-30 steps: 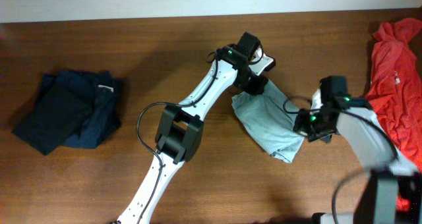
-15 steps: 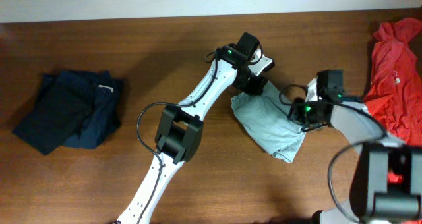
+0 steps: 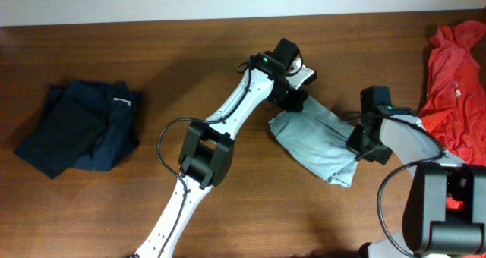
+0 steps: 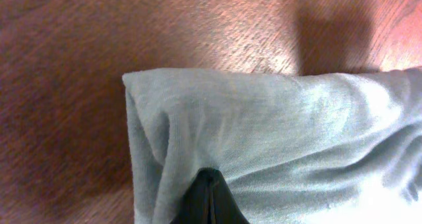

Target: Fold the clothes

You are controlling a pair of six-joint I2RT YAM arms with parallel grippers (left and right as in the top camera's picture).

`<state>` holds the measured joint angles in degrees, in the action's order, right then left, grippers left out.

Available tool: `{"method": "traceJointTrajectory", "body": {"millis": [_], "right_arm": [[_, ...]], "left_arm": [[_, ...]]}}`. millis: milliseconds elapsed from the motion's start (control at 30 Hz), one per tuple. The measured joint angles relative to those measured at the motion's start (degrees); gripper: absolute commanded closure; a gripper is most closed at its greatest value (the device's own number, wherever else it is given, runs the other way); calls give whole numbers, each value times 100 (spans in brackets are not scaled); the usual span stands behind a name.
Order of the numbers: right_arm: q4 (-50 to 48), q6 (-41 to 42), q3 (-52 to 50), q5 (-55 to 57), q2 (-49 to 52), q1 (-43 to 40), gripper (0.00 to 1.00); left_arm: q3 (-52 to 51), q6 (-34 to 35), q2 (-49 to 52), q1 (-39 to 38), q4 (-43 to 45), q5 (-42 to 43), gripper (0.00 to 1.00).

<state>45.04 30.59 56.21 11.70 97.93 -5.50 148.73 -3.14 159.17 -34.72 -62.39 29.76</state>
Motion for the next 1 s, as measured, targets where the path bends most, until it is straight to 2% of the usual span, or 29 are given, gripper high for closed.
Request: {"method": "traceJointTrajectory", "body": {"millis": [233, 467, 733, 1000], "right_arm": [[-13, 52, -7, 468, -634, -42, 96], [-737, -452, -7, -542, -741, -42, 96], [-1213, -702, -7, -1130, -61, -42, 96], [-1165, -717, 164, -804, 385, -57, 96]], "left_arm": [[0, 0, 0, 127, -20, 0, 100], [0, 0, 0, 142, -20, 0, 100], [0, 0, 0, 142, -22, 0, 100], [0, 0, 0, 142, -22, -2, 100]]}}
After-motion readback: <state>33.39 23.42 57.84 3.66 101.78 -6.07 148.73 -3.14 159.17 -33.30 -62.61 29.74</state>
